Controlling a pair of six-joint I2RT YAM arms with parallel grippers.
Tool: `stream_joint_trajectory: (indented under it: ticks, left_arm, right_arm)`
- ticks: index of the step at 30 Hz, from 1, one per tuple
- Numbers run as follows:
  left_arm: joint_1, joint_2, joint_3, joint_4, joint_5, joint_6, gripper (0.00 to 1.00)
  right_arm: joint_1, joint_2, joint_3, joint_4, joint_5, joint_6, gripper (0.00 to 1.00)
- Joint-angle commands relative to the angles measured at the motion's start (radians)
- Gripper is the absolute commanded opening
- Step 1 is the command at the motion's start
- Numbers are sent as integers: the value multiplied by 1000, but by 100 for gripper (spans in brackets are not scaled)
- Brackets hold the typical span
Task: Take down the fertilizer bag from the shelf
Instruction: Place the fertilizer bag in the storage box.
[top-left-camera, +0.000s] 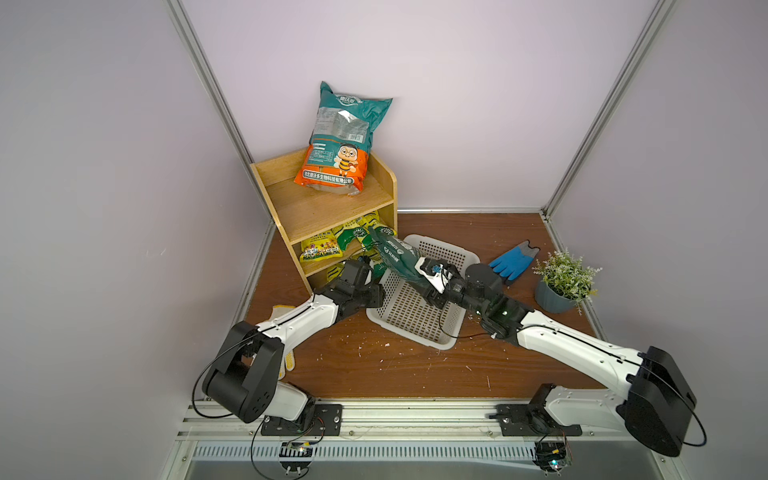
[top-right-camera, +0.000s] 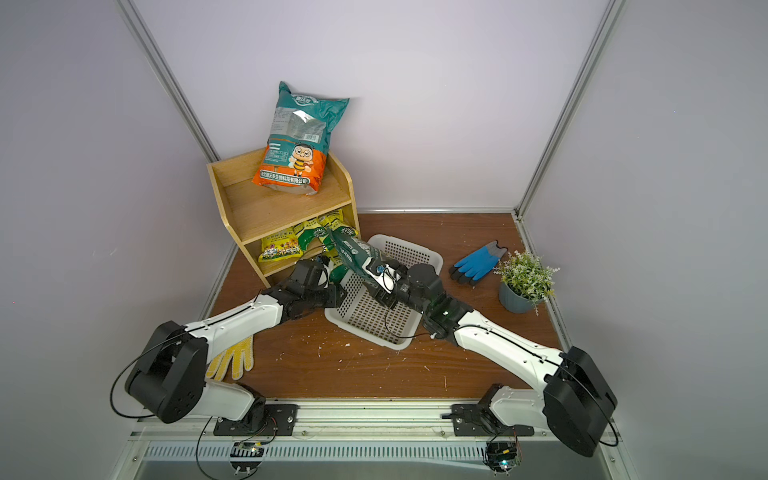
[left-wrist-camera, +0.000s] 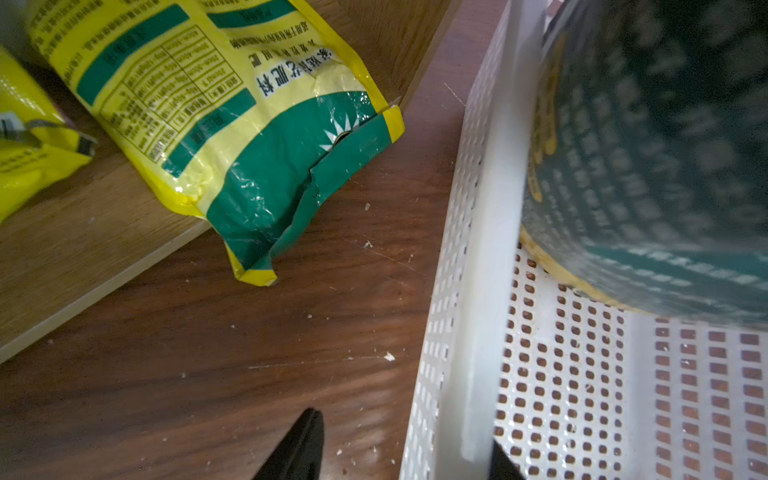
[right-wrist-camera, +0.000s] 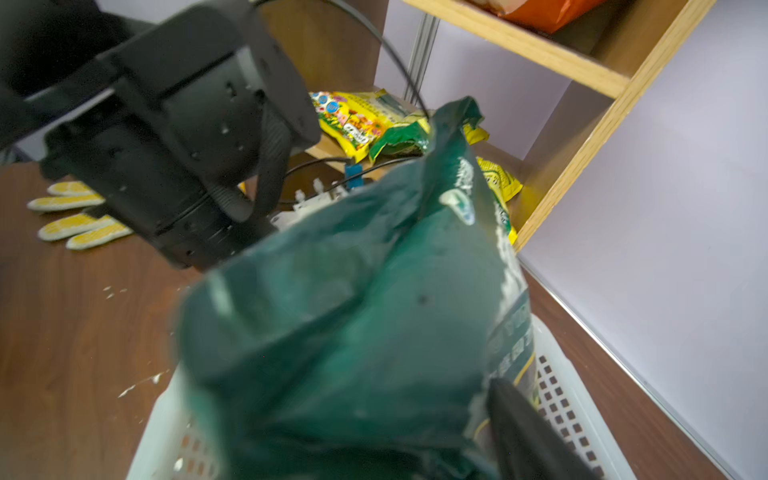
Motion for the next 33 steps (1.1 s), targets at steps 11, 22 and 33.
stream_joint_trajectory:
  ticks: [11, 22, 33]
  left_arm:
    - [30, 7, -38, -59, -67, 23, 56]
    - [31, 4, -32, -76, -81, 31, 56]
    - [31, -16, -29, -98, -110, 33, 57]
  right_arm:
    - [-327, -35, 59, 259, -208, 234, 0]
    - [-552, 146, 26, 412, -275, 394, 0]
    - [-669, 236, -18, 469, -138, 643, 0]
